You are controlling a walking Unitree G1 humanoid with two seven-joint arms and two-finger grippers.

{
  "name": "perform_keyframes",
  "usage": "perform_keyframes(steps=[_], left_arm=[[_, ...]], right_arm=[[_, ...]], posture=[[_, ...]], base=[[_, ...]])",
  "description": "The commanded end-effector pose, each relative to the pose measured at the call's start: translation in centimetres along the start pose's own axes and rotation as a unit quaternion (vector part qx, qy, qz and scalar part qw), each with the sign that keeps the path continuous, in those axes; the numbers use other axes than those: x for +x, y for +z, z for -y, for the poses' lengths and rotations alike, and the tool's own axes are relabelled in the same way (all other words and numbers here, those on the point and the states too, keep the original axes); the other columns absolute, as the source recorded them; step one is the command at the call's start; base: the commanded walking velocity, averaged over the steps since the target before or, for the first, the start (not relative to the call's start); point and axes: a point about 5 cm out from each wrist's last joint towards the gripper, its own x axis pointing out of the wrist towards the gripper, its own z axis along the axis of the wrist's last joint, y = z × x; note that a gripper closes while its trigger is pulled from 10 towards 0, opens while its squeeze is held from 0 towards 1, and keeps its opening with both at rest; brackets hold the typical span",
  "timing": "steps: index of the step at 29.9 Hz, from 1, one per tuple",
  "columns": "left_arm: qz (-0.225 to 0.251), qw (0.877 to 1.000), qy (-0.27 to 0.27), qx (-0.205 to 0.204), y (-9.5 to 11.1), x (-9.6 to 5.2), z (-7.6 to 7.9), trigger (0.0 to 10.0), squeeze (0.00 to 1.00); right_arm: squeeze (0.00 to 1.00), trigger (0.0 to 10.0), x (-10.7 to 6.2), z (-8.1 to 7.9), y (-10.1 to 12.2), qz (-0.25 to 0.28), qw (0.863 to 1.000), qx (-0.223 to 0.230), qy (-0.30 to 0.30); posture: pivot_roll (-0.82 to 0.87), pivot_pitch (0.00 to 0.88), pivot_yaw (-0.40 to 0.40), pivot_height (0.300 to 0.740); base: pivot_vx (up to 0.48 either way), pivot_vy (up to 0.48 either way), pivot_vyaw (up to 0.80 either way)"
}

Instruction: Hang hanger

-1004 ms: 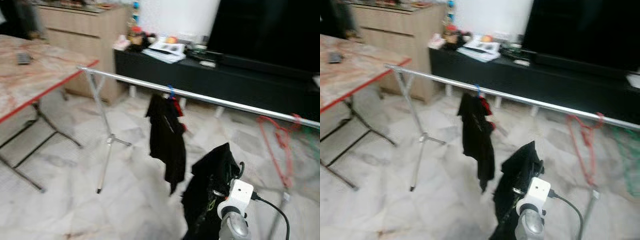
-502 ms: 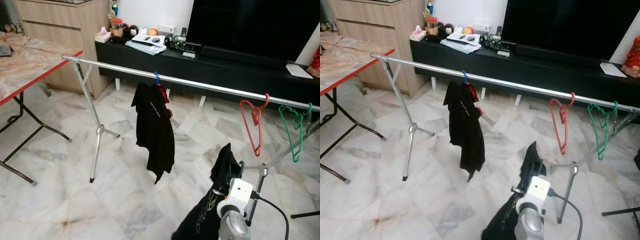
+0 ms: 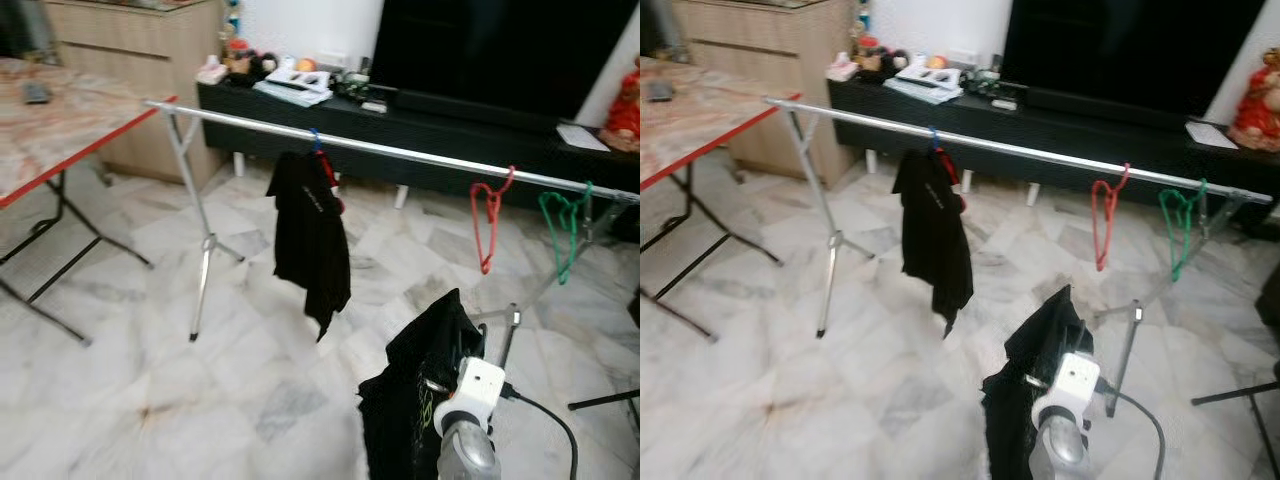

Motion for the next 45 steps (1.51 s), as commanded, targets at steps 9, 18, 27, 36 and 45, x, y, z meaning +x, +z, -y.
perform_keyframes(steps=[9,18,27,36,45], left_arm=[[-0.027,1.0,-0.01,0.003,-1.4,-0.2,0.5,10.0,0.0],[-0.024,1.0,-0.011,0.007,-1.3,-0.2,0.5,10.0,0.0],[0.006,0.999,0.011,0.04,-0.6,-0.2,0.2,10.0,0.0],[0.239,0.963,-0.026,0.121,10.7,-0.3,0.0,10.0,0.0],[0.305,0.932,-0.028,0.196,14.8,-1.1,0.2,10.0,0.0]], right_arm=[[0.0,10.0,0.5,0.2,0.3,-0.016,1.0,-0.022,-0.001],[0.0,10.0,0.8,0.5,-0.3,-0.057,0.997,-0.055,-0.001],[0.0,10.0,1.1,-0.6,-0.6,-0.113,0.97,-0.189,0.103],[0.0,10.0,1.4,-2.1,0.1,-0.119,0.925,-0.305,0.194],[0.0,10.0,1.7,-2.6,1.2,-0.11,0.905,-0.346,0.223]], posture=[[0.12,0.043,-0.084,0.74],[0.12,0.041,-0.082,0.74],[0.12,0.04,-0.081,0.74],[0.13,0.035,-0.077,0.74],[0.14,0.029,-0.079,0.74]], base=[[0.0,0.0,0.0],[0.0,0.0,0.0],[0.0,0.0,0.0],[0.0,0.0,0.0],[0.0,0.0,0.0]])
